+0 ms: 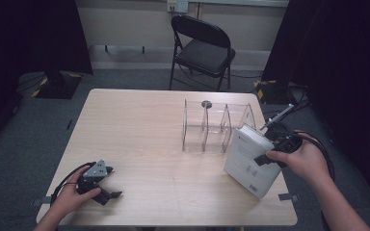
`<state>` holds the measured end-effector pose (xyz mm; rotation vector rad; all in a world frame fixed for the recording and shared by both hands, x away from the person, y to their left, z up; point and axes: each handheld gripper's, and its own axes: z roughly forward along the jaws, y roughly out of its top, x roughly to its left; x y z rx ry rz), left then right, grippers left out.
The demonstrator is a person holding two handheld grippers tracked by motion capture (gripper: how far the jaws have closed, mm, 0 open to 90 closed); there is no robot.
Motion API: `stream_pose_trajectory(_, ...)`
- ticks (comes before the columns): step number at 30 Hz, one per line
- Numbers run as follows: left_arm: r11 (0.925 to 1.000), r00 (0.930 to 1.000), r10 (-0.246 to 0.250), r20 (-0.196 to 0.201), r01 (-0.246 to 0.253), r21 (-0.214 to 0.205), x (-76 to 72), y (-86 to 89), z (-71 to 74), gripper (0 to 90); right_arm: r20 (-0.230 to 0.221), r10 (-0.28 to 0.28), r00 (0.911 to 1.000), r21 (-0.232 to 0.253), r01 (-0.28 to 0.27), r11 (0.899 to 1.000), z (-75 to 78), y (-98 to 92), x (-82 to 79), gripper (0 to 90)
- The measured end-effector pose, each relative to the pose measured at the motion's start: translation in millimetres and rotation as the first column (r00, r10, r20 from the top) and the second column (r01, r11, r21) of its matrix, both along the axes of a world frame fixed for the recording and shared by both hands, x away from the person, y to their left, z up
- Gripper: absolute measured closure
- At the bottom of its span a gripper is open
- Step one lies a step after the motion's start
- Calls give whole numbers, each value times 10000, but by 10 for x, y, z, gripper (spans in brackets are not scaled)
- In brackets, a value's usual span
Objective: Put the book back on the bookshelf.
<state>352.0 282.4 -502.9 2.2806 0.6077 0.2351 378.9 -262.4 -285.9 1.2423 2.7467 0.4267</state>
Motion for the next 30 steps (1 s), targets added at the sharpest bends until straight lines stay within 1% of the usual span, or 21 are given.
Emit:
stream_pose_trajectory(2,10000,10000,-3,6,3,-6,0,0,0,0,-12,13,10000,-25,-13,10000,2,-11,5,526)
stream_pose_trajectory(3,10000,10000,2,0,-2,2,0,0,0,0,11,-275,9996,-58,275,9996,3,-26,12,526)
stream_pose_trajectory(4,10000,10000,2,0,-2,2,0,0,0,0,11,-275,9996,-58,275,9996,3,-26,12,526)
stream_pose_trajectory(7,10000,10000,-1,6,1,-5,0,0,0,0,-28,-506,9987,-88,505,9987,2,-53,47,526)
stream_pose_trajectory(11,10000,10000,0,4,0,-4,0,0,0,0,-54,-583,9983,-140,582,9982,3,-54,86,526)
stream_pose_trajectory(12,10000,10000,-2,3,2,-4,0,0,0,0,-73,-686,9976,-174,685,9975,5,-49,109,526)
stream_pose_trajectory(15,10000,10000,3,-1,-3,3,0,0,0,0,-55,-773,9970,-121,773,9969,4,-51,149,526)
stream_pose_trajectory(16,10000,10000,4,-5,-4,-2,0,0,0,0,16,-767,9971,-165,767,9969,5,-52,165,526)
stream_pose_trajectory(20,10000,10000,0,4,0,-5,0,0,0,0,10,-886,9961,-192,886,9959,12,-37,210,526)
stream_pose_trajectory(22,10000,10000,-3,5,3,-1,0,0,0,0,-51,-975,9952,-189,974,9951,20,-32,239,526)
stream_pose_trajectory(23,10000,10000,-3,7,3,-4,0,0,0,0,25,-936,9956,-196,937,9954,18,-44,257,526)
stream_pose_trajectory(24,10000,10000,-4,6,4,-2,0,0,0,0,76,-1102,9939,-93,1103,9939,19,-57,285,526)
stream_pose_trajectory(30,10000,10000,-4,5,4,0,0,0,0,0,80,-1241,9922,-139,1242,9922,31,-57,340,526)
